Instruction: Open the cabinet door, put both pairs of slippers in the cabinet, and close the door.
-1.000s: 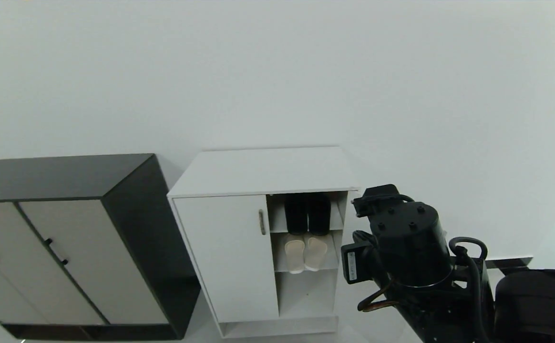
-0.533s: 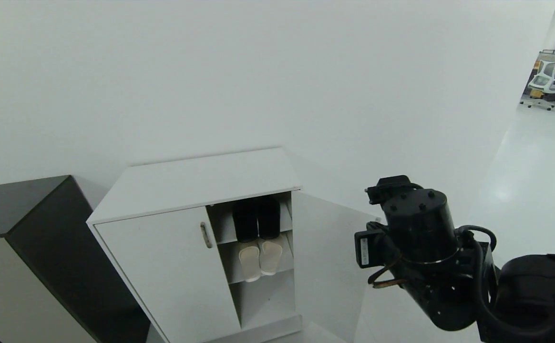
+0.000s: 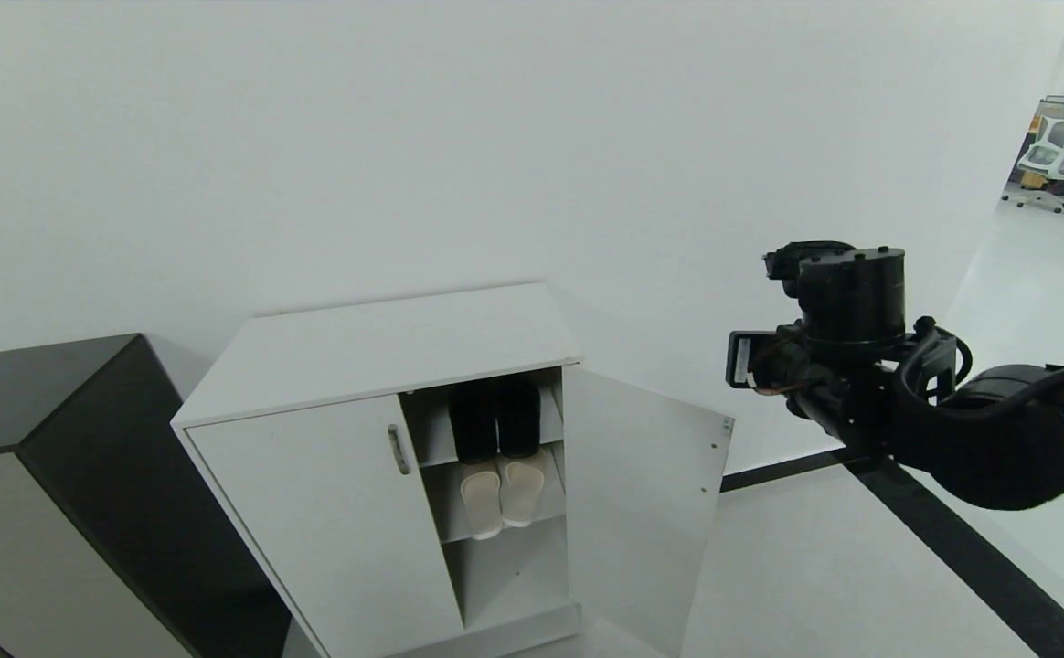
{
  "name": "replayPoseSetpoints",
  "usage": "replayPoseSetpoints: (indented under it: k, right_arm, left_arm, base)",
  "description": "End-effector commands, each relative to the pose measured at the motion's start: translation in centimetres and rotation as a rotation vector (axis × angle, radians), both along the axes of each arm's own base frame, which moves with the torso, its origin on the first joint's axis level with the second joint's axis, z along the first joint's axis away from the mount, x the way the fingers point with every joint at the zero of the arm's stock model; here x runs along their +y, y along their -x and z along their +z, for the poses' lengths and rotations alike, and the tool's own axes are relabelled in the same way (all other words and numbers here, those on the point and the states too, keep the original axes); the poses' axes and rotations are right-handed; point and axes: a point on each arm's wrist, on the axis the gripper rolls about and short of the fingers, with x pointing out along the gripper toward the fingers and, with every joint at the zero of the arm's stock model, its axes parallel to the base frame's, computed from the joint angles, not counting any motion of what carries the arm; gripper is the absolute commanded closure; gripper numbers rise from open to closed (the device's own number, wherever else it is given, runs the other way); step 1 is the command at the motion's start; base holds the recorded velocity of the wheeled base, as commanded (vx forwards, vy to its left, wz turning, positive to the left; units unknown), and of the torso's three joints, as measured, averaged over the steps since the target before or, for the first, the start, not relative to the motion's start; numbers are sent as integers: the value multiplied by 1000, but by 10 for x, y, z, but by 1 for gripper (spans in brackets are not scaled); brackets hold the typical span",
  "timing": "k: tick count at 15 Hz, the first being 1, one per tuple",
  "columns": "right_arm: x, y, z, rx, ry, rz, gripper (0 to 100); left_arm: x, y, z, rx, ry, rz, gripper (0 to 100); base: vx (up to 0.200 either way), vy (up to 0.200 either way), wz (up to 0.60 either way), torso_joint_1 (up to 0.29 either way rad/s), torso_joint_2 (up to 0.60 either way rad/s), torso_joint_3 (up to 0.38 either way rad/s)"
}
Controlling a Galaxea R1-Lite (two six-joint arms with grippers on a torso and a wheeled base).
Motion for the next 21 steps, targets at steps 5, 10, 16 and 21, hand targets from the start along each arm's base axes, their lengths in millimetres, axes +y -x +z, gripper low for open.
replayPoseSetpoints:
  k: [5, 10, 16, 21]
  right_arm:
    - [3, -72, -28, 32, -1, -45, 100]
    - [4, -116, -64, 64, 9, -76, 100]
    - [8, -128, -74, 154, -55, -62, 100]
    - [9, -132, -87, 186, -50, -59, 100]
  left_arm:
    - [0, 0, 0, 1, 0, 0, 100]
    - [0, 0, 0, 1, 0, 0, 100]
    - [0, 0, 0, 1, 0, 0, 100]
    - [0, 0, 0, 1, 0, 0, 100]
  base:
    - [0, 0, 0, 0, 0, 0]
    - [0, 0, 0, 0, 0, 0]
    - [0, 0, 0, 0, 0, 0]
    - [0, 0, 0, 0, 0, 0]
